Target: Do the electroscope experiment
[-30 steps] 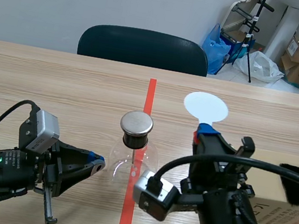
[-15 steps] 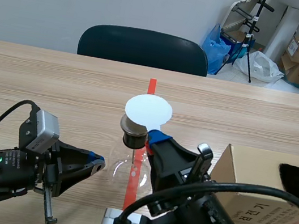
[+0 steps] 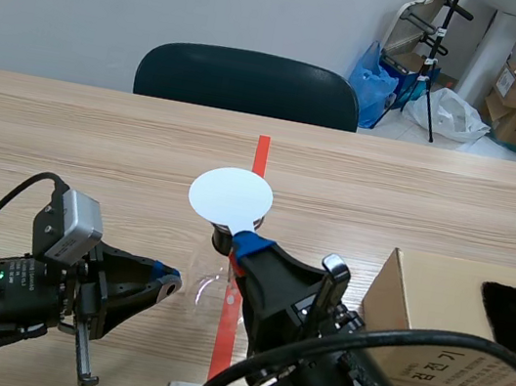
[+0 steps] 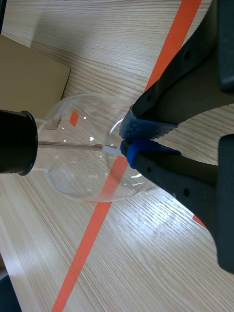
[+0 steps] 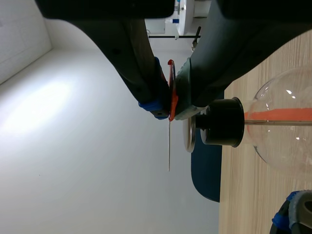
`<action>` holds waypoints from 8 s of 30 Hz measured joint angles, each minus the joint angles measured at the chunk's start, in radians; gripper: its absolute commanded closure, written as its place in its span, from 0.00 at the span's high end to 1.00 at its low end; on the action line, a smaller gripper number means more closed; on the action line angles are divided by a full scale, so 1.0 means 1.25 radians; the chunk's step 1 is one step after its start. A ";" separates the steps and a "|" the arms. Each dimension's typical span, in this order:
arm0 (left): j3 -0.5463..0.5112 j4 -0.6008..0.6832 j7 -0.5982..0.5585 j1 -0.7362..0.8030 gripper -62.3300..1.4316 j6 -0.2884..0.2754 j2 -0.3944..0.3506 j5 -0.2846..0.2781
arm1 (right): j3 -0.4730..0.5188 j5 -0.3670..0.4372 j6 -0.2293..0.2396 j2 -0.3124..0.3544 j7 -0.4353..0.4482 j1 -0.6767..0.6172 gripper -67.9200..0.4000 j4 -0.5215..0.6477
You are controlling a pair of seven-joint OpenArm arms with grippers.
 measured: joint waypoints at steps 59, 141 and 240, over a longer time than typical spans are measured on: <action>0.000 0.000 0.000 0.000 0.08 0.000 0.000 0.000 | 0.000 0.000 0.000 0.000 0.000 0.000 0.03 0.000; 0.000 0.000 0.000 0.000 0.08 0.000 0.000 0.000 | 0.000 0.000 0.000 0.000 -0.520 0.000 0.03 0.000; 0.000 0.000 0.000 0.000 0.08 0.002 0.000 0.000 | 0.000 0.001 0.000 0.000 -0.299 0.000 0.03 0.000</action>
